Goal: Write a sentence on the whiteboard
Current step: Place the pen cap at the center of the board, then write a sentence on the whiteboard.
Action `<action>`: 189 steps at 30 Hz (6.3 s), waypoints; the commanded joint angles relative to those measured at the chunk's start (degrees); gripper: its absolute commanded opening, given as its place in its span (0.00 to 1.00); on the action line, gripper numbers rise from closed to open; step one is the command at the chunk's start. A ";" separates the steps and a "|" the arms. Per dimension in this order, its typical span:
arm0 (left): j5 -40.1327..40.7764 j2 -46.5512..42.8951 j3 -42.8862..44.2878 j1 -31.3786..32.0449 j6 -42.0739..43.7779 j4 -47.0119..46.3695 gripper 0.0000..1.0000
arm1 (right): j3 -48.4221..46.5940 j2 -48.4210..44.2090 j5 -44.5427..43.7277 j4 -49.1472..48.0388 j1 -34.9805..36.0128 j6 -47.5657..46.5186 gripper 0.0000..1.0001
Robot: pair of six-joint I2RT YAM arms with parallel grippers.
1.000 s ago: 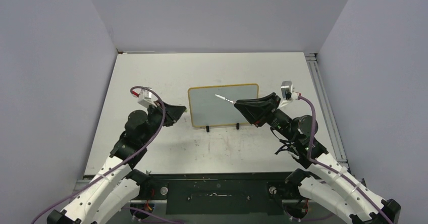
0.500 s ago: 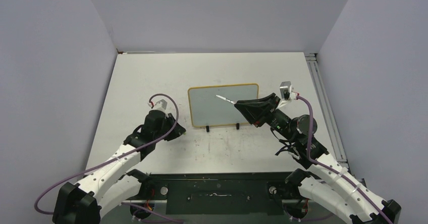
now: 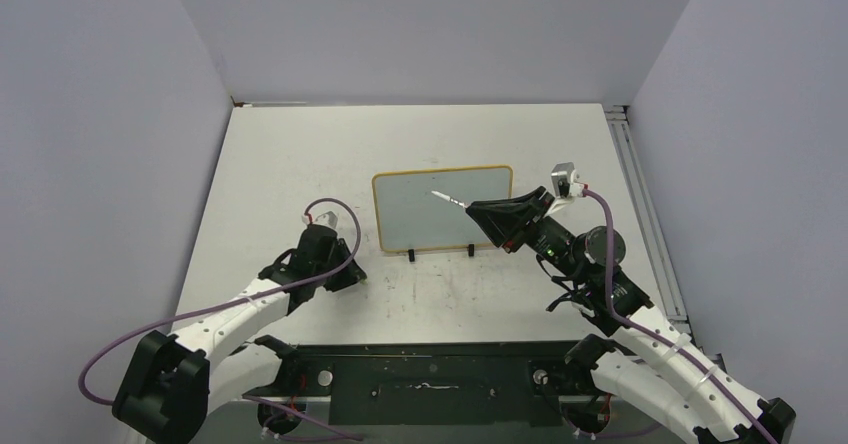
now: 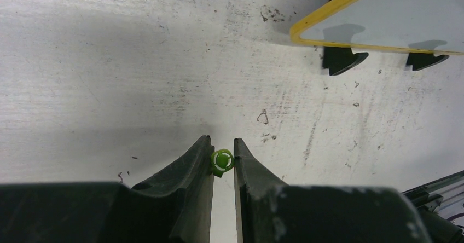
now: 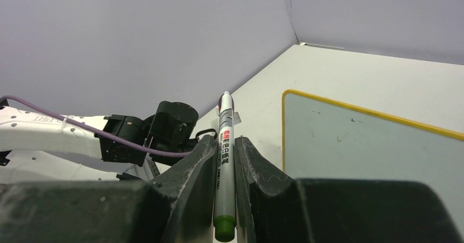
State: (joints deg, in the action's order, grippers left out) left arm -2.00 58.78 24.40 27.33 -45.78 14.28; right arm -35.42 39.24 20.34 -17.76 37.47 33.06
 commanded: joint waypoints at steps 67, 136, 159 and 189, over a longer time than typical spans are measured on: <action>-51.12 8.63 32.60 -20.85 32.23 -10.90 0.89 | -7.20 14.87 -31.75 7.29 19.39 -13.59 0.05; -51.67 20.32 27.15 -16.28 38.79 -4.66 0.44 | -4.91 26.57 -24.56 -7.05 18.08 -16.09 0.05; -49.06 20.68 28.77 -17.23 40.77 -1.56 0.14 | -9.61 35.14 -25.09 -13.00 18.49 -16.75 0.05; -36.77 16.01 27.69 -12.56 45.07 -0.12 0.00 | -7.23 34.54 -27.67 -9.33 19.89 -18.64 0.05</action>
State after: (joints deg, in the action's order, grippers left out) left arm -40.93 76.64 50.85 13.91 -1.96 14.48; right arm -42.92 75.48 -5.48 -25.87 57.06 15.25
